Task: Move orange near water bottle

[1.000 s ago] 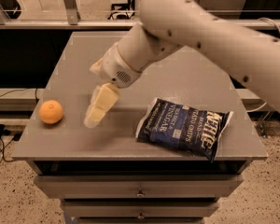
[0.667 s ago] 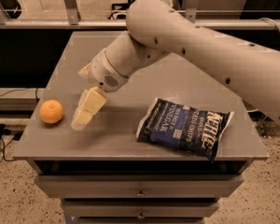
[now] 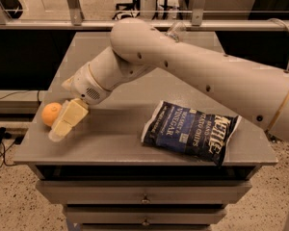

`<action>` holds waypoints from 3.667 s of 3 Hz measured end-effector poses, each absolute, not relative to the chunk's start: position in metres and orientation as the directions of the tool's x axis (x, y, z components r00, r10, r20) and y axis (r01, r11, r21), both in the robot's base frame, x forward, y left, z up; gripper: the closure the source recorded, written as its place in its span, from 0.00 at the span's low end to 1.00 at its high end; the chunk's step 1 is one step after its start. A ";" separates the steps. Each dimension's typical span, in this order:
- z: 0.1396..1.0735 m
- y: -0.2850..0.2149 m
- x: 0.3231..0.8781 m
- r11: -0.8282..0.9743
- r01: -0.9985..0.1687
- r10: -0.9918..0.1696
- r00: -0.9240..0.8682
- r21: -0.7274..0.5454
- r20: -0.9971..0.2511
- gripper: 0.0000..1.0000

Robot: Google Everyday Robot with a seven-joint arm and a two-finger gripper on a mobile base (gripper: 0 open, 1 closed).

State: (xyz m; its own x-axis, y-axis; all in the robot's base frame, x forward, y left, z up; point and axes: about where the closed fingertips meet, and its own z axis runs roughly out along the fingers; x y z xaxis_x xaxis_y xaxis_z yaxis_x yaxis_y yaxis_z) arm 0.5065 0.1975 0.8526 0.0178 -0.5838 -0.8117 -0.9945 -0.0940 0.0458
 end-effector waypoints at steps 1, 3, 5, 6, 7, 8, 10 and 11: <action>0.849 0.219 0.501 -0.111 -0.991 -0.557 0.004 0.070 -0.831 0.17; 0.849 0.210 0.520 -0.042 -0.995 -0.528 -0.050 0.085 -0.848 0.71; 0.954 0.092 0.577 0.119 -0.988 -0.505 0.028 -0.102 -0.863 1.00; 0.983 0.078 0.587 0.138 -0.979 -0.494 0.063 -0.150 -0.867 1.00; 0.983 0.070 0.592 0.158 -0.972 -0.502 0.074 -0.176 -0.862 1.00; 0.985 -0.007 0.648 0.252 -0.926 -0.534 0.109 -0.281 -0.838 1.00; 0.985 -0.096 0.739 0.361 -0.869 -0.546 0.098 -0.339 -0.832 1.00; 0.960 -0.114 0.785 0.423 -0.855 -0.501 0.056 -0.300 -0.864 1.00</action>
Offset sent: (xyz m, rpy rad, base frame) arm 0.0071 0.0261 -0.0113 0.0703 0.0560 -0.0289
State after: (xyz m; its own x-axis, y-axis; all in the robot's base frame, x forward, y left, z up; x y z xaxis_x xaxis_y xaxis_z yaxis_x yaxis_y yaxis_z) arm 0.7853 -0.1138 0.9605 0.0559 -0.5007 -0.8638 -0.8549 0.4230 -0.3004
